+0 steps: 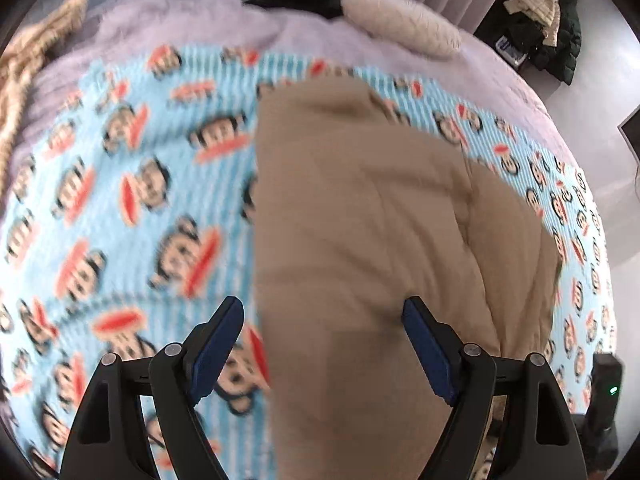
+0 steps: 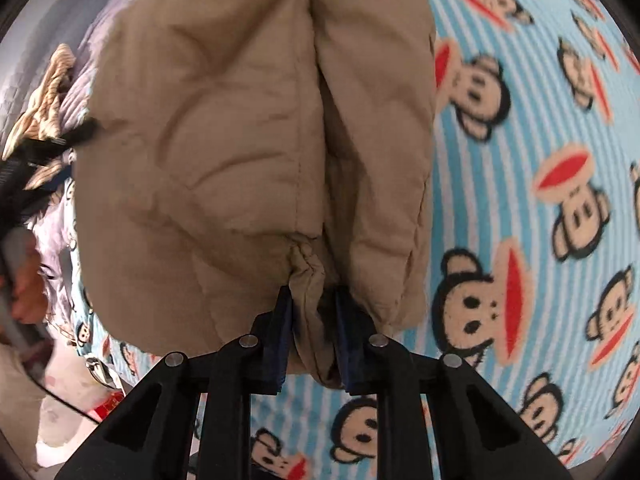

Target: Fold large clothes

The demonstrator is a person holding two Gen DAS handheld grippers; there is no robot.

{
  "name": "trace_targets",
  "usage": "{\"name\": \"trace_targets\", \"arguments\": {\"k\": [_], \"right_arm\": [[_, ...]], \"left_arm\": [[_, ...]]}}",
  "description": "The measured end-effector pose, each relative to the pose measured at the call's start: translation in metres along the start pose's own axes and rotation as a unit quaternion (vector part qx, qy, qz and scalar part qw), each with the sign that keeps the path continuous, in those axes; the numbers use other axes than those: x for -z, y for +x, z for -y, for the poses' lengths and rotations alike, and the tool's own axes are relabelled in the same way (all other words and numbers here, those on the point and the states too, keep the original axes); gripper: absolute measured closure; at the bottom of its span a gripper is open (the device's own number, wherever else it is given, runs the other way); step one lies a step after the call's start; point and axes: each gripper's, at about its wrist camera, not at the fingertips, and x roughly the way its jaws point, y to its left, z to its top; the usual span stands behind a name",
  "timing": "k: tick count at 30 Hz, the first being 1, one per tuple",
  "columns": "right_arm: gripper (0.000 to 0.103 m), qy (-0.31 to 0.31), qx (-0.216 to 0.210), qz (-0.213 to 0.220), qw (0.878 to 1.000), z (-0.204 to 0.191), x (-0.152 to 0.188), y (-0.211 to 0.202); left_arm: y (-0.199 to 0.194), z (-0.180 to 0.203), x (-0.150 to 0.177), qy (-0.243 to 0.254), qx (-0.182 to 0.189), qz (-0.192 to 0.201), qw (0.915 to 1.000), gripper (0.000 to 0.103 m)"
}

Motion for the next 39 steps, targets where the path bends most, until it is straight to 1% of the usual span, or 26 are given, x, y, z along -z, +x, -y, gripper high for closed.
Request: {"name": "trace_targets", "arguments": {"k": [2,4,8,10,12,14,16,19,20,22,25,26,27,29,30,32,34,39], "right_arm": [[0.083,0.008,-0.007,-0.003,1.000,0.006,0.002,0.009],[0.083,0.013,-0.015,-0.006,1.000,0.012,0.002,0.016],[0.083,0.025,-0.027,-0.016,0.999,0.020,0.002,0.019],[0.083,0.026,-0.024,-0.018,0.999,0.022,-0.005,0.003],[0.082,0.003,-0.024,0.015,1.000,0.013,-0.009,-0.026],[0.082,-0.013,-0.033,0.079,0.996,0.004,-0.019,-0.067],[0.082,-0.022,-0.031,0.131,0.991,-0.004,-0.035,-0.095],[0.082,-0.022,-0.023,0.172,0.985,-0.014,-0.066,-0.107],[0.082,-0.020,-0.011,0.174,0.985,-0.018,-0.081,-0.103],[0.082,-0.008,0.007,0.162,0.987,-0.020,-0.104,-0.082],[0.082,0.023,0.035,0.106,0.993,-0.014,-0.123,-0.037],[0.082,0.037,0.033,0.089,0.995,-0.007,-0.126,-0.020],[0.083,0.044,0.031,0.084,0.995,-0.004,-0.128,-0.015],[0.083,0.053,0.028,0.082,0.995,-0.001,-0.128,-0.014],[0.083,0.050,0.025,0.083,0.995,-0.002,-0.127,-0.017],[0.079,0.042,0.023,0.082,0.995,-0.006,-0.122,-0.024],[0.079,0.038,0.021,0.080,0.996,-0.007,-0.117,-0.032],[0.073,0.052,-0.001,0.059,0.997,-0.003,-0.094,-0.047]], "left_arm": [[-0.004,0.000,-0.012,0.007,-0.012,0.014,0.9998,0.020],[-0.002,-0.001,-0.023,0.008,-0.018,0.015,0.9997,0.020],[0.021,0.006,-0.039,0.012,-0.024,0.001,0.9996,0.020],[0.035,0.011,-0.041,0.017,-0.029,-0.008,0.9994,0.020],[0.041,0.015,-0.040,0.019,-0.028,-0.012,0.9993,0.020],[0.045,0.019,-0.040,0.022,-0.026,-0.014,0.9993,0.020],[0.048,0.023,-0.039,0.028,-0.031,-0.015,0.9990,0.020],[0.051,0.026,-0.040,0.031,-0.038,-0.021,0.9986,0.020],[0.052,0.026,-0.041,0.031,-0.039,-0.022,0.9985,0.020],[0.053,0.025,-0.041,0.032,-0.041,-0.025,0.9984,0.020],[0.053,0.023,-0.042,0.031,-0.040,-0.032,0.9982,0.020],[0.051,0.023,-0.042,0.031,-0.037,-0.034,0.9982,0.020],[0.050,0.024,-0.042,0.032,-0.036,-0.035,0.9982,0.020],[0.046,0.024,-0.042,0.037,-0.042,-0.035,0.9978,0.020],[0.043,0.024,-0.041,0.038,-0.045,-0.034,0.9977,0.020],[0.039,0.022,-0.038,0.035,-0.044,-0.036,0.9978,0.020],[0.032,0.020,-0.034,0.031,-0.043,-0.036,0.9980,0.020],[0.015,0.021,-0.017,0.035,-0.045,-0.040,0.9976,0.020]]}}
